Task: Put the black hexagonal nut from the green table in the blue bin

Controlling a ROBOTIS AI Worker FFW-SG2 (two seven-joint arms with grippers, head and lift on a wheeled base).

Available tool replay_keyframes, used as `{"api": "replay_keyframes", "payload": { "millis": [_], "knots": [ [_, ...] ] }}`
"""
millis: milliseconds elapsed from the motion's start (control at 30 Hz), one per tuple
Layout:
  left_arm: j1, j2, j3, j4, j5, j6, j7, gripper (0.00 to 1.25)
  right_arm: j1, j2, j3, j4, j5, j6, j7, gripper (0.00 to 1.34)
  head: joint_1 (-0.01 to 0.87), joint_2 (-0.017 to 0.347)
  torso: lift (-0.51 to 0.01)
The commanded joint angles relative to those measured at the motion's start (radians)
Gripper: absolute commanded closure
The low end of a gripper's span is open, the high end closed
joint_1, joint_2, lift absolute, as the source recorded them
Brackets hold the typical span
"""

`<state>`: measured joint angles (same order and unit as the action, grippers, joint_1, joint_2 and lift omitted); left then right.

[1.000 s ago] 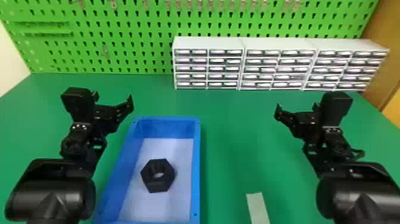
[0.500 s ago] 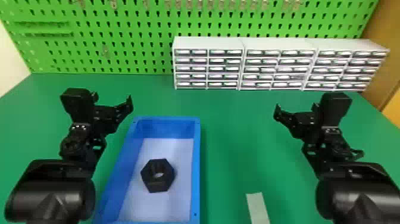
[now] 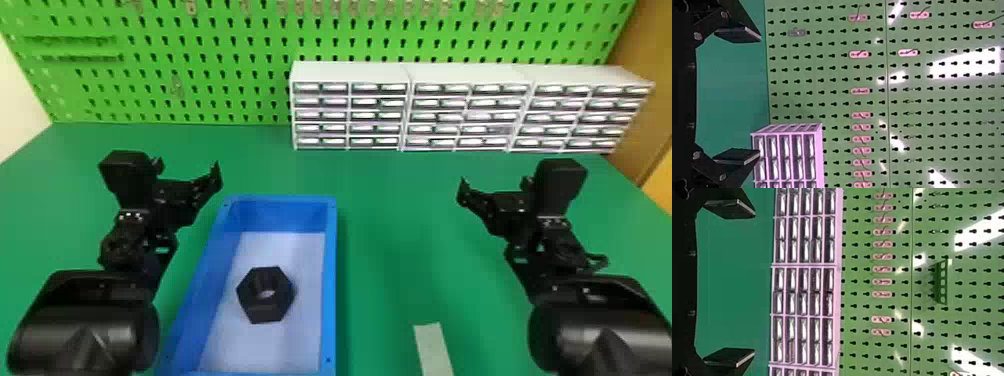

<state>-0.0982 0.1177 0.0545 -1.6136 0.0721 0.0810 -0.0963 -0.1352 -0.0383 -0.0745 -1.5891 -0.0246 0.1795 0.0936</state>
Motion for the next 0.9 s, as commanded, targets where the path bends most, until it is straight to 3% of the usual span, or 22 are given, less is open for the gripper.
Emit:
{"api": "replay_keyframes", "payload": {
  "millis": [0,867],
  "knots": [
    [0.0,0.0,-0.005,0.004,0.0,-0.009,0.0,0.24,0.002,0.0,0.002,0.0,-0.001,0.0,0.0,0.07,0.686,0.052,-0.097],
    [-0.002,0.0,-0.012,0.011,-0.011,-0.009,0.0,0.24,0.005,-0.005,0.007,0.001,-0.006,0.0,0.0,0.07,0.686,0.052,-0.097]
  ]
}}
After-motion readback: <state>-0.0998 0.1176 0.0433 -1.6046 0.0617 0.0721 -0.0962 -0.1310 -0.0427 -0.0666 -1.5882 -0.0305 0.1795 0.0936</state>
